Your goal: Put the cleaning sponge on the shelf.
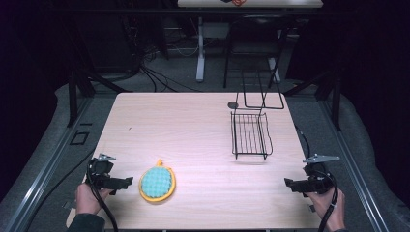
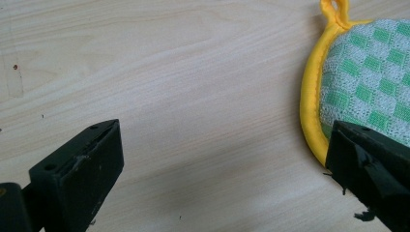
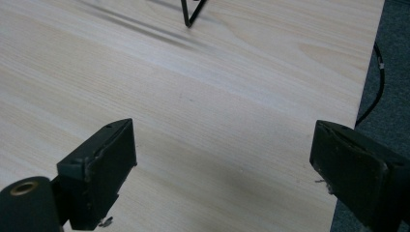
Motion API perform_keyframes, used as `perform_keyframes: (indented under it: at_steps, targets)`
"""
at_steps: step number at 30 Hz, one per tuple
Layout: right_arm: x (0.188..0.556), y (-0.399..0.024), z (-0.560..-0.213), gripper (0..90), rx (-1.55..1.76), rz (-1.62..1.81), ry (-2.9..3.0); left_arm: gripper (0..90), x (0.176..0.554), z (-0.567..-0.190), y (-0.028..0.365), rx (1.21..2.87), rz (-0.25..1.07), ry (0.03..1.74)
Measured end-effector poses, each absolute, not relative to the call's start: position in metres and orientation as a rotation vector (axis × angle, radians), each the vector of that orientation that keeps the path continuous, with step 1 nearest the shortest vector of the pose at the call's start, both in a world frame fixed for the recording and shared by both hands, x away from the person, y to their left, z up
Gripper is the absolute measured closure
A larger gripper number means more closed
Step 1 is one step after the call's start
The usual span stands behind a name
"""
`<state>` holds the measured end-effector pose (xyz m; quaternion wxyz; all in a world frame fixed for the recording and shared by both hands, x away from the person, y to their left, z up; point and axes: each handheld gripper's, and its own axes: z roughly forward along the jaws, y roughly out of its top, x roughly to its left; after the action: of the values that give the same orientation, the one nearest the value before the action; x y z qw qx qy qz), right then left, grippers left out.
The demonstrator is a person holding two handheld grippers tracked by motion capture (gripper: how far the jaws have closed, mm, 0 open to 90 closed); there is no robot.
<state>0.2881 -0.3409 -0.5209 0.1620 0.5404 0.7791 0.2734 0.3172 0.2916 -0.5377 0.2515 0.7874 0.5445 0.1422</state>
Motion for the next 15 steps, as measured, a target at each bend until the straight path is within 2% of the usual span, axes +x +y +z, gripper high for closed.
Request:
perform_keyframes:
  at_steps: [15]
  targets:
    - [0.287, -0.314, -0.514, 5.8, 1.447, 0.802, 2.299, 0.3, 0.320, -0.538, 0.292, 2.140, 0.401, 1.484]
